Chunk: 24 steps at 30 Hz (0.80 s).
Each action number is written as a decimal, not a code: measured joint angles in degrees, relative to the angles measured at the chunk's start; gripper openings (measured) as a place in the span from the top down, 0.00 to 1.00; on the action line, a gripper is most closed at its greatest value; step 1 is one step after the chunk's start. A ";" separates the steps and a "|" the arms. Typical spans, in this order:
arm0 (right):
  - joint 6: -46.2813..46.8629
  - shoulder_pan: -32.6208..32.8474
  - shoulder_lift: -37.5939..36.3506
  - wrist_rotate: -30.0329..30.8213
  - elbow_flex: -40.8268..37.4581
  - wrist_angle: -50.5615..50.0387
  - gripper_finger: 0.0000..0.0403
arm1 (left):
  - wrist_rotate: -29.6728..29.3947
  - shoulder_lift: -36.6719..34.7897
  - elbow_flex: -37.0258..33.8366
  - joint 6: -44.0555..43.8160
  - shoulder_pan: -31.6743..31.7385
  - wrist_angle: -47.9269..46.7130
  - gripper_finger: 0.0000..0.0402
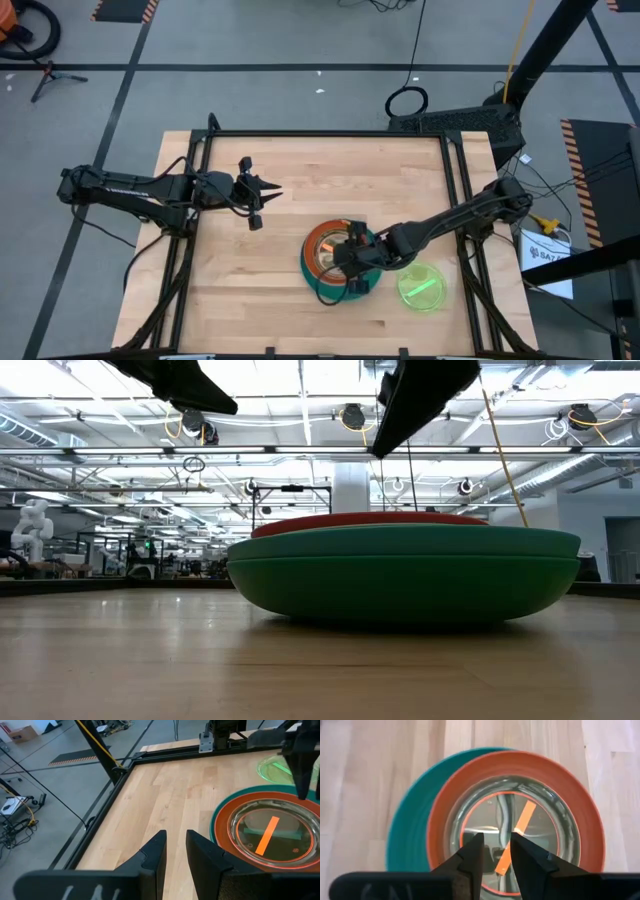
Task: Stack plastic plates
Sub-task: Stack the transparent green plate on the transparent orange plate
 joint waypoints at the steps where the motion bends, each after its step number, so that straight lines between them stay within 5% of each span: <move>1: -0.24 -0.22 0.38 0.00 0.00 -0.02 0.78 | 0.00 -0.01 0.00 0.00 -0.01 -0.01 0.80; 15: 6.55 -1.33 -3.87 -4.85 0.00 -18.40 0.78 | 0.00 -0.01 0.00 0.13 -0.01 0.06 0.80; 24: 7.03 4.13 -6.78 -5.16 -0.02 -26.01 0.78 | 0.00 -0.01 0.00 -0.60 -0.01 0.05 0.80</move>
